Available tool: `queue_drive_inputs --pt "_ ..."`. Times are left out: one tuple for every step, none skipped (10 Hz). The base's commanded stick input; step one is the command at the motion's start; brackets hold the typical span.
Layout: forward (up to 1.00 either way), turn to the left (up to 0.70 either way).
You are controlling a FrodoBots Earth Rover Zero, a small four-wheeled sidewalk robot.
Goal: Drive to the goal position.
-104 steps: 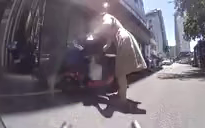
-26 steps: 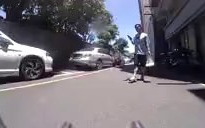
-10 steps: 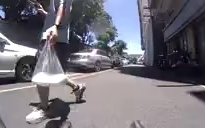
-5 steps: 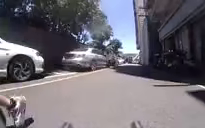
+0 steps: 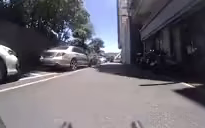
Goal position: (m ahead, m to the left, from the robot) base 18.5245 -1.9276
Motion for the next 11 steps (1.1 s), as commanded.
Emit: queue_drive_inputs --pt "0.45 0.0" --pt "0.45 0.0" --pt "0.45 0.0" --pt "0.45 0.0" --pt "0.45 0.0" --pt "0.45 0.0" --pt "0.45 0.0" --pt "0.45 0.0" --pt "0.45 0.0" --pt "0.45 0.0" --pt "0.45 0.0"
